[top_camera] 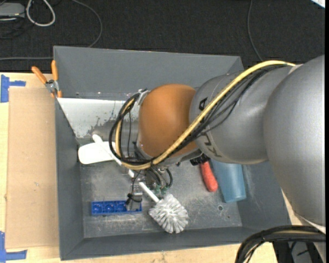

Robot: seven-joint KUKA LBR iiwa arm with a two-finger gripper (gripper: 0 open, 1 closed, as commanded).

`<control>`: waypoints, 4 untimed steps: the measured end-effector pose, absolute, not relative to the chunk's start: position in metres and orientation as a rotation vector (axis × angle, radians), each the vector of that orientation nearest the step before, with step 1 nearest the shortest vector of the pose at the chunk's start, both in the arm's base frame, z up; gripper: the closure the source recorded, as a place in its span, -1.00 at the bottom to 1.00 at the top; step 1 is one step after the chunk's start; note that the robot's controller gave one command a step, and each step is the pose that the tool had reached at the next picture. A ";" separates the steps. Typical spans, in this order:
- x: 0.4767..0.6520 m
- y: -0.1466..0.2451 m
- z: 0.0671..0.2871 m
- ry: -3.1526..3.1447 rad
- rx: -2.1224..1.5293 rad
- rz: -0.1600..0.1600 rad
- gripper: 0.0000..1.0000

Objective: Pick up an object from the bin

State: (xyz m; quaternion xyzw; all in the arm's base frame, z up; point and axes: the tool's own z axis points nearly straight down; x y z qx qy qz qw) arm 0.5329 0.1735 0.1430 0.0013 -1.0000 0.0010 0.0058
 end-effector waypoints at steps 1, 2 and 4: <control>0.535 0.172 0.147 -3.138 -0.003 0.001 -1.00; 0.515 0.196 0.068 -3.118 0.254 0.003 -1.00; 0.515 0.196 0.069 -3.123 0.235 0.002 -1.00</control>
Offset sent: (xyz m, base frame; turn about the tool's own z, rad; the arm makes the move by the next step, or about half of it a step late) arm -0.0167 0.0232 -0.0730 -0.1617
